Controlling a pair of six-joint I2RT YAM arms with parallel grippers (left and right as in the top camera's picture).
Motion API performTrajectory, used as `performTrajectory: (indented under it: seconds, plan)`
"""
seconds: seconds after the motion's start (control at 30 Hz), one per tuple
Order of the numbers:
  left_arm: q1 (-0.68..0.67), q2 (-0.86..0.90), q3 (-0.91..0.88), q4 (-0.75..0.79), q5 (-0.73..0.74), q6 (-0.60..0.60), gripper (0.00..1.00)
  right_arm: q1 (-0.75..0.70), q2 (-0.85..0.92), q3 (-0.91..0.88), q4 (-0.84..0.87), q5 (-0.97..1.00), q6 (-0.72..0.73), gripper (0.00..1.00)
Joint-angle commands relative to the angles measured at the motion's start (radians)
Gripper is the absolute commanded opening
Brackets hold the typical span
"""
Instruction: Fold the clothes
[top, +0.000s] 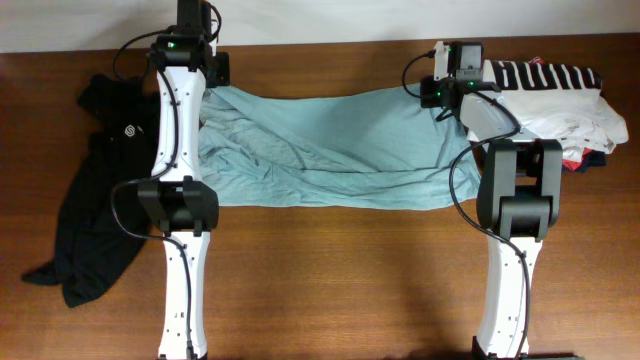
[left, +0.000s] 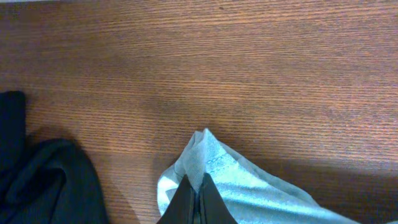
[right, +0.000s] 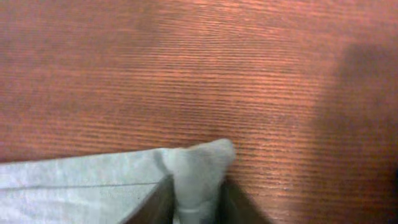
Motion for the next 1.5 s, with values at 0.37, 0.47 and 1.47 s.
performTrajectory:
  seconds: [0.37, 0.47, 1.47]
  plan:
    - [0.013, -0.043, 0.031, 0.014, 0.023, 0.002, 0.01, -0.009, 0.037, 0.476, -0.534, 0.005, 0.037, 0.09]
    - [0.013, -0.072, 0.031, 0.012, 0.023, 0.002, 0.01, -0.013, 0.037, 0.602, -0.697, 0.005, 0.037, 0.07]
    - [0.012, -0.139, 0.014, -0.403, 0.031, 0.002, 0.0, -0.094, 0.034, 0.766, -1.365, -0.074, 0.039, 0.04]
